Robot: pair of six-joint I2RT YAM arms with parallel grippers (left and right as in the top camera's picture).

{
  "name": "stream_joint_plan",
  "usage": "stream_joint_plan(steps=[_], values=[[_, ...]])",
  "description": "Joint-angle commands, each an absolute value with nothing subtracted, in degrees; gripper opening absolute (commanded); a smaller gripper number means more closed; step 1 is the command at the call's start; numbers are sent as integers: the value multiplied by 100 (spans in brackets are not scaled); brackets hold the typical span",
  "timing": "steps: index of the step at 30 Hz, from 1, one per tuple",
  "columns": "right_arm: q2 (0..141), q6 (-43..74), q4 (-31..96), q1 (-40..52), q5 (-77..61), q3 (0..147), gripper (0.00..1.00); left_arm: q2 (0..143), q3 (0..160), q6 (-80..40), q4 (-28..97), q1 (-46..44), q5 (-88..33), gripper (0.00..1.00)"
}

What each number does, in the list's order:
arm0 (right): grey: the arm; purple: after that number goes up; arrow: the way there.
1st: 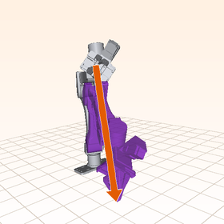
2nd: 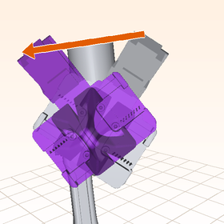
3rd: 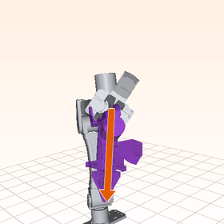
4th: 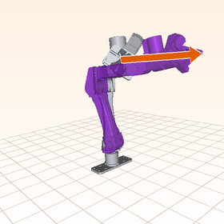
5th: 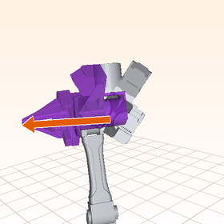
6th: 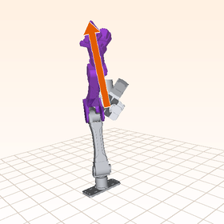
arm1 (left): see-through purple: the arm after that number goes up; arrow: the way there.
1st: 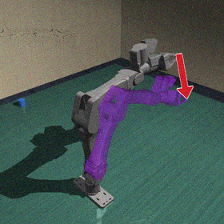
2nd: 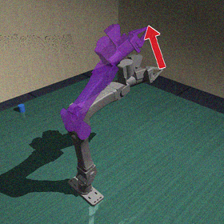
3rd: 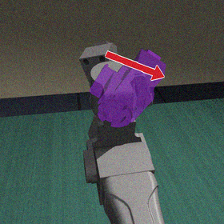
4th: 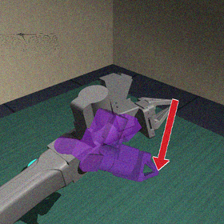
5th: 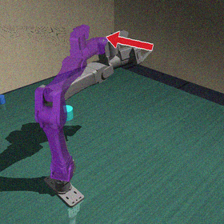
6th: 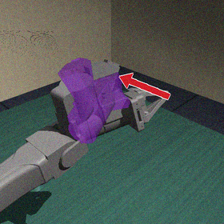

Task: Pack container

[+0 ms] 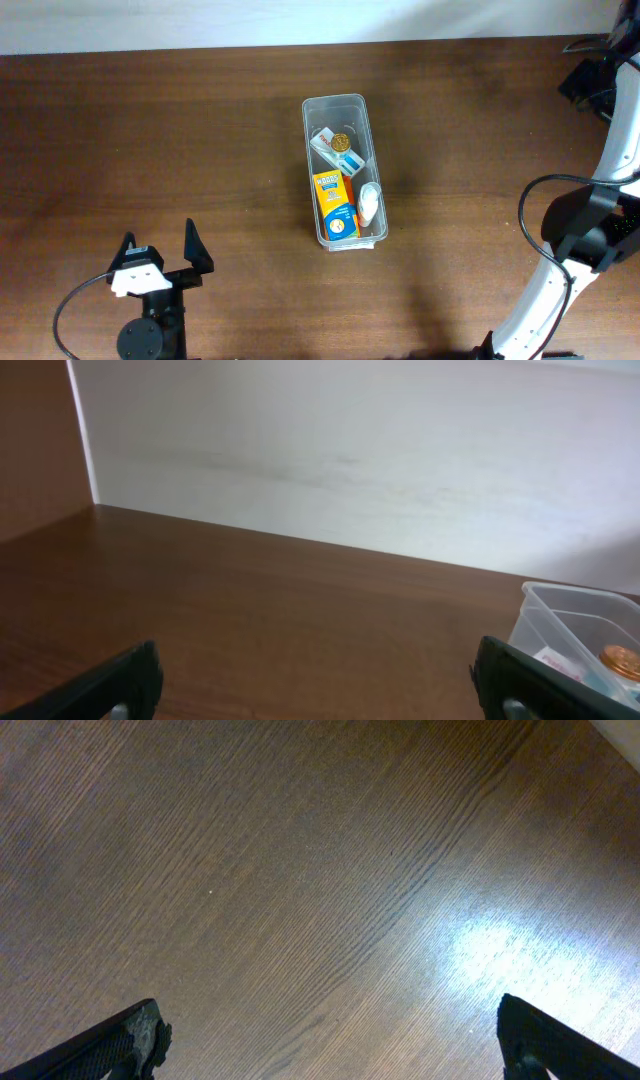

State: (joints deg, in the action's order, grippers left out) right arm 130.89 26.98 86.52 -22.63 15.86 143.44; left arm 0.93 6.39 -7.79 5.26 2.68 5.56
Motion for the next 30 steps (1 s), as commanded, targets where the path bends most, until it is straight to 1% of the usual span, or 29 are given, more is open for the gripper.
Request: stream_joint_plan(steps=[1, 5, 10, 16, 19, 23, 30], values=[[13065, 2724, 8650, -2257, 1678, 14346, 98, 27, 532, -834, 493, 294, 427, 99], [13065, 2724, 8650, -2257, 1678, 14346, 98, 27, 449, -834, 443, 294, 425, 100], [13065, 2722, 8650, -2257, 1678, 14346, 98, 27, 56, -834, -45, 294, 425, 99], [13065, 2724, 8650, -2257, 1678, 14346, 98, 27, 47, -854, 84, 294, 401, 99], [13065, 2724, 8650, -2257, 1678, 14346, 98, 27, 47, -849, 471, 294, 266, 99], [13065, 2724, 8650, -2257, 1678, 14346, 99, 27, 49, -137, 473, 290, -47, 99], [13065, 2724, 8650, -2257, 1678, 14346, 98, 27, 49, -121, 458, 287, -163, 99]])
